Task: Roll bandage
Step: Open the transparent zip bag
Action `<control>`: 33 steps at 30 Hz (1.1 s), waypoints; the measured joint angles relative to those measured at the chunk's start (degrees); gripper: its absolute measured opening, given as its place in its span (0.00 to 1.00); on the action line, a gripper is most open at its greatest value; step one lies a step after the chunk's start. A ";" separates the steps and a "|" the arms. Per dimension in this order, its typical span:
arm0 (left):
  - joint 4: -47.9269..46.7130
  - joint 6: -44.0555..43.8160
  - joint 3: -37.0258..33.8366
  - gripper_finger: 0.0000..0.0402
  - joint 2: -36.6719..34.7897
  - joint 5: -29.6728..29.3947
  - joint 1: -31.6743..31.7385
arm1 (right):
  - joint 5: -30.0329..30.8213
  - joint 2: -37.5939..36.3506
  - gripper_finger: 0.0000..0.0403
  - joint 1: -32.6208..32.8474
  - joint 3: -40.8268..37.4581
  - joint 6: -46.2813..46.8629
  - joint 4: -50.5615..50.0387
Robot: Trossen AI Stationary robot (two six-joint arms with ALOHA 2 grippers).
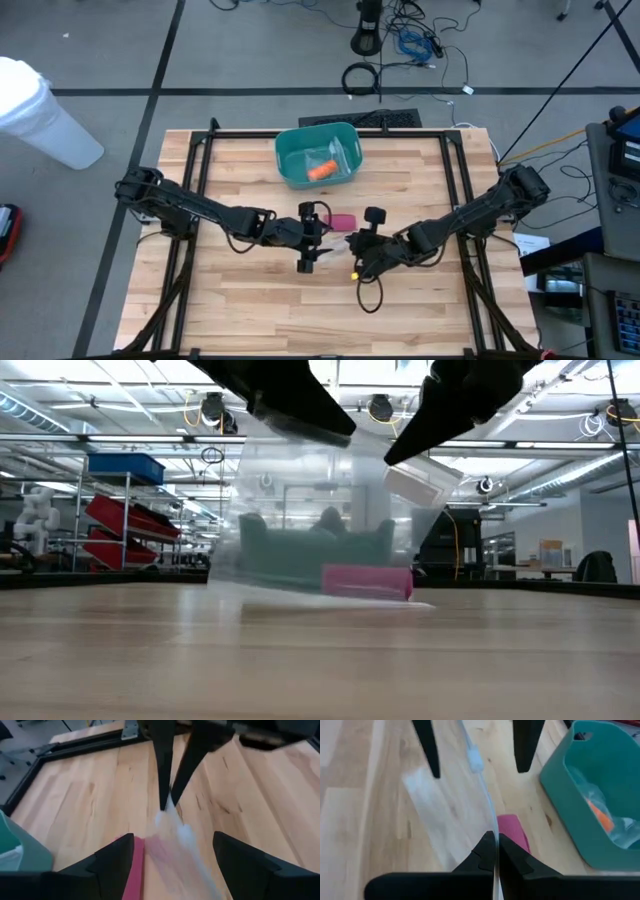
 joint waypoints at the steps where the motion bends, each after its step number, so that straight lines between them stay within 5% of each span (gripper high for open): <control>1: 0.35 0.00 0.00 0.69 0.00 -0.37 -0.03 | 0.47 0.28 0.00 -0.06 0.00 -0.18 0.51; 9: 1.02 -0.04 0.00 0.54 0.00 -0.35 -0.03 | 2.31 0.90 0.00 -0.11 0.00 -0.44 1.11; 25: 1.10 -0.52 0.00 0.05 0.00 -2.60 -0.03 | 2.60 0.90 0.00 -0.11 0.00 -0.44 1.91; 33: -0.08 -0.55 0.02 0.05 0.00 -3.10 -0.14 | 10.30 0.90 0.00 0.59 0.09 3.06 -1.25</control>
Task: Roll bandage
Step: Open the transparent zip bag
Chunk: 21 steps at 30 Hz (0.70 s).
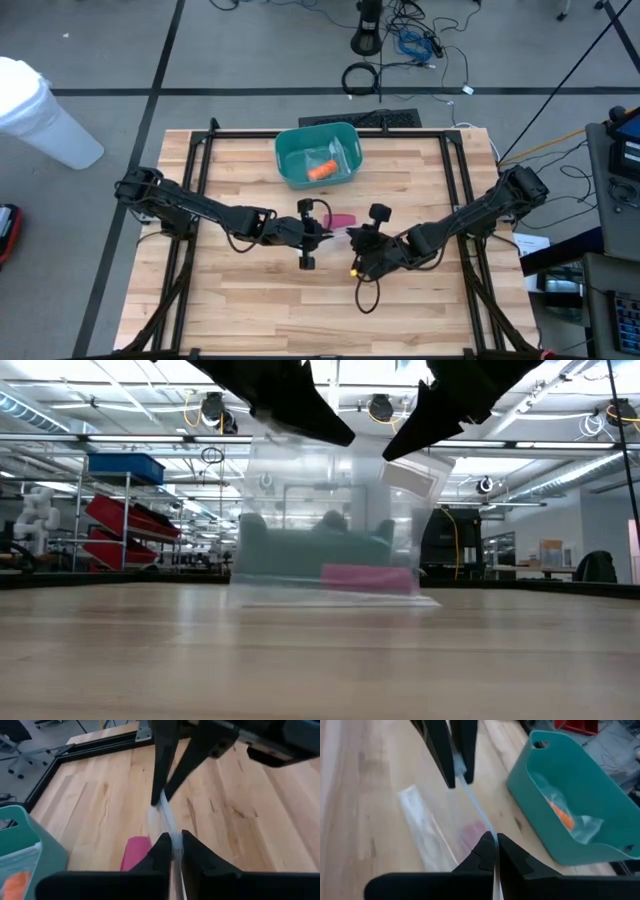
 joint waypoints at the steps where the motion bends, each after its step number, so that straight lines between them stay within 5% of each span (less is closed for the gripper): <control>1: -0.65 -0.02 0.02 0.05 -0.01 -0.25 -0.12 | 0.72 0.00 0.00 0.19 0.02 0.57 -0.73; 21: -6.84 -2.76 -0.04 0.04 -1.22 -3.68 -1.92 | 1.33 -0.02 0.00 3.04 -0.05 7.24 -10.00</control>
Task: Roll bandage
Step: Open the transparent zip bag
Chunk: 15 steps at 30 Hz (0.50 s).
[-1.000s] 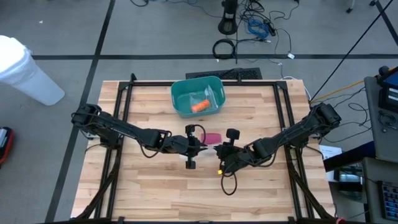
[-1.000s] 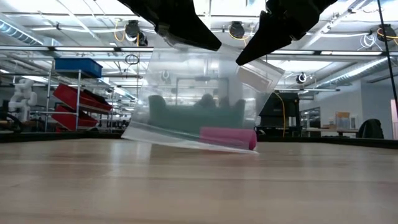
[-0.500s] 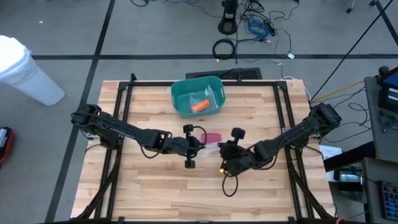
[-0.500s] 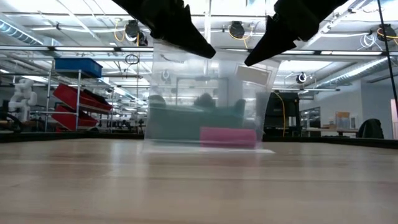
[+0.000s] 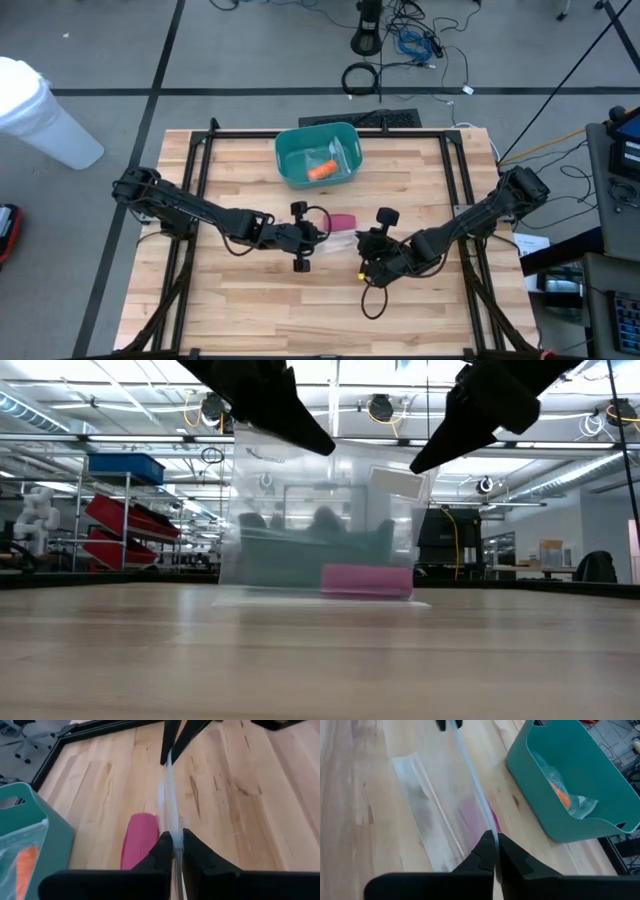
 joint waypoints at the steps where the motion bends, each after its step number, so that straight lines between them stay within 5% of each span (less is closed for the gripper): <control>1: -0.17 0.27 0.00 0.04 0.00 -0.01 0.00 | 0.02 0.00 0.00 0.35 -0.04 -0.26 0.00; 7: -0.43 1.49 -0.07 0.04 0.00 0.10 -0.07 | -0.28 0.00 0.05 3.10 -0.13 -8.80 5.30; 15: 0.05 1.71 -0.07 0.04 0.00 0.19 -0.04 | -0.24 0.00 0.35 3.67 -0.13 -16.88 11.59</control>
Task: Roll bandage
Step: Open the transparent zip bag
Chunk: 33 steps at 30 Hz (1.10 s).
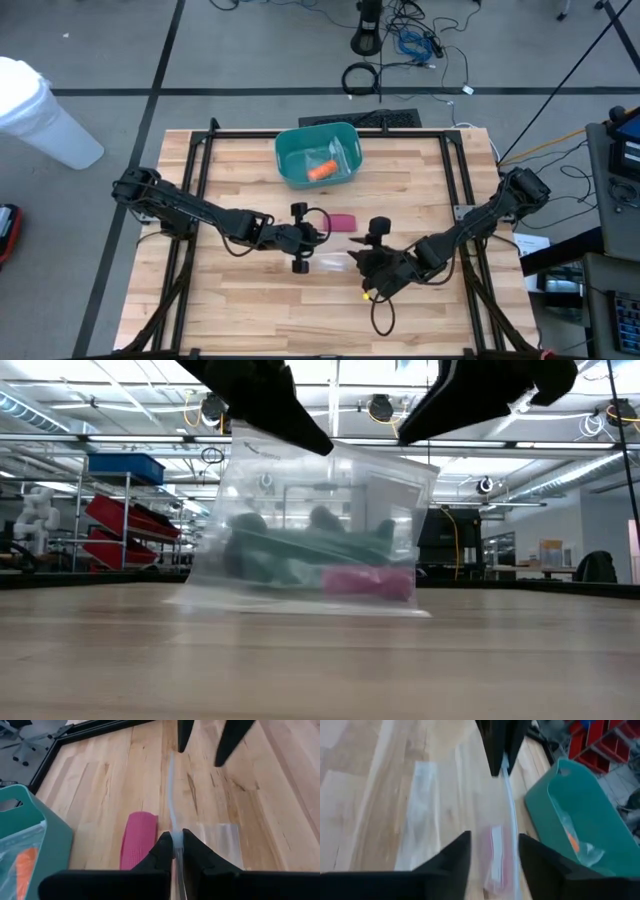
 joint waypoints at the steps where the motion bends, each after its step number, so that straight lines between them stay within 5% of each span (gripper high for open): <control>1: 0.05 0.00 0.00 0.04 0.00 0.01 0.00 | 0.00 0.00 0.39 0.00 0.00 -1.17 0.92; 5: 0.75 0.07 0.00 0.04 0.00 0.42 0.00 | -0.81 0.33 0.52 -1.31 0.00 -6.67 7.13; 9: 0.86 0.11 0.00 0.04 0.00 1.06 0.02 | -4.36 1.63 0.54 -5.38 0.07 -9.50 13.67; 18: 2.13 2.60 0.00 0.05 0.00 2.96 -0.48 | -14.44 3.74 0.28 -9.14 0.07 -9.34 13.36; 24: 2.80 2.58 0.00 0.06 0.00 4.31 -0.61 | -14.69 5.33 0.03 -9.99 0.04 -9.49 14.39; 33: 1.57 0.00 0.02 0.22 -0.29 3.70 -1.16 | -10.31 5.09 0.00 -8.40 0.07 -8.01 13.42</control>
